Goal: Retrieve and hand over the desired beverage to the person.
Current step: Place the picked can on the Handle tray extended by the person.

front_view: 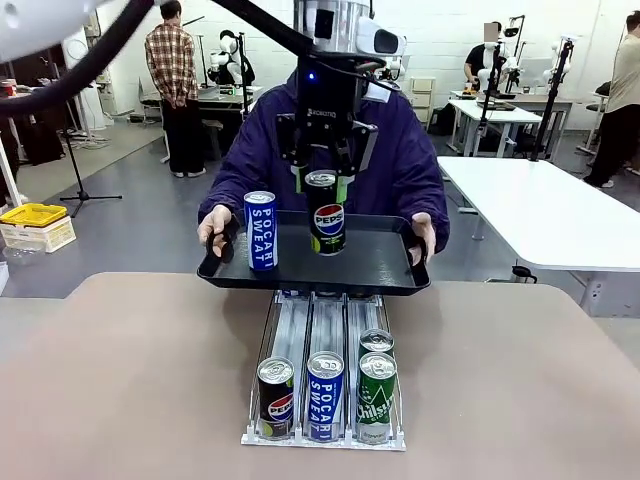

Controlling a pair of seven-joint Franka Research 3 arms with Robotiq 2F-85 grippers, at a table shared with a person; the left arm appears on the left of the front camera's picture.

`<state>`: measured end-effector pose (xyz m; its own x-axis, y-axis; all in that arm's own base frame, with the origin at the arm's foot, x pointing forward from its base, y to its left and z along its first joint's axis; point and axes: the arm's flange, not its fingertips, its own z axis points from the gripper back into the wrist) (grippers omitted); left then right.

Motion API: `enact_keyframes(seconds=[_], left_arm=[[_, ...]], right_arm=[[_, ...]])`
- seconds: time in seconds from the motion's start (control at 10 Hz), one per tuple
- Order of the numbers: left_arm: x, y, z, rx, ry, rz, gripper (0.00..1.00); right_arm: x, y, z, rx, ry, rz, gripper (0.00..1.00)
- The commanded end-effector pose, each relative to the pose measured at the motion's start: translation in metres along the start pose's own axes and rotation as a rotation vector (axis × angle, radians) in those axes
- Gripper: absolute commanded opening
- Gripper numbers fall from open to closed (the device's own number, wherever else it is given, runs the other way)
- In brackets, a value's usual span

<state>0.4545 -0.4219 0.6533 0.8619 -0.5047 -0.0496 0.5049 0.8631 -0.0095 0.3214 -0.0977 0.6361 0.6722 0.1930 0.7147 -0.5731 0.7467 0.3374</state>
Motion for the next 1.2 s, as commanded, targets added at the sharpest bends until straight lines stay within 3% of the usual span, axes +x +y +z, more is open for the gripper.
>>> enact_keyframes(seconds=[0.0,0.4,0.8,1.0,1.1], left_arm=[[0.022,-0.001,0.0,0.019,-0.028,-0.023,0.59],[0.058,-0.007,-0.027,0.048,0.012,-0.029,0.59],[0.069,-0.009,-0.033,0.054,0.047,-0.041,0.59],[0.072,-0.007,-0.033,0.051,0.065,-0.041,1.0],[0.072,-0.007,-0.034,0.047,0.075,-0.041,0.98]], right_arm=[[0.002,-0.002,-0.001,0.035,-0.022,0.012,1.0],[0.002,-0.002,-0.001,0.035,-0.022,0.012,1.0],[0.002,-0.002,-0.001,0.035,-0.022,0.012,1.0],[0.002,-0.002,-0.001,0.035,-0.022,0.012,1.0],[0.002,-0.002,-0.001,0.035,-0.022,0.012,1.0]])
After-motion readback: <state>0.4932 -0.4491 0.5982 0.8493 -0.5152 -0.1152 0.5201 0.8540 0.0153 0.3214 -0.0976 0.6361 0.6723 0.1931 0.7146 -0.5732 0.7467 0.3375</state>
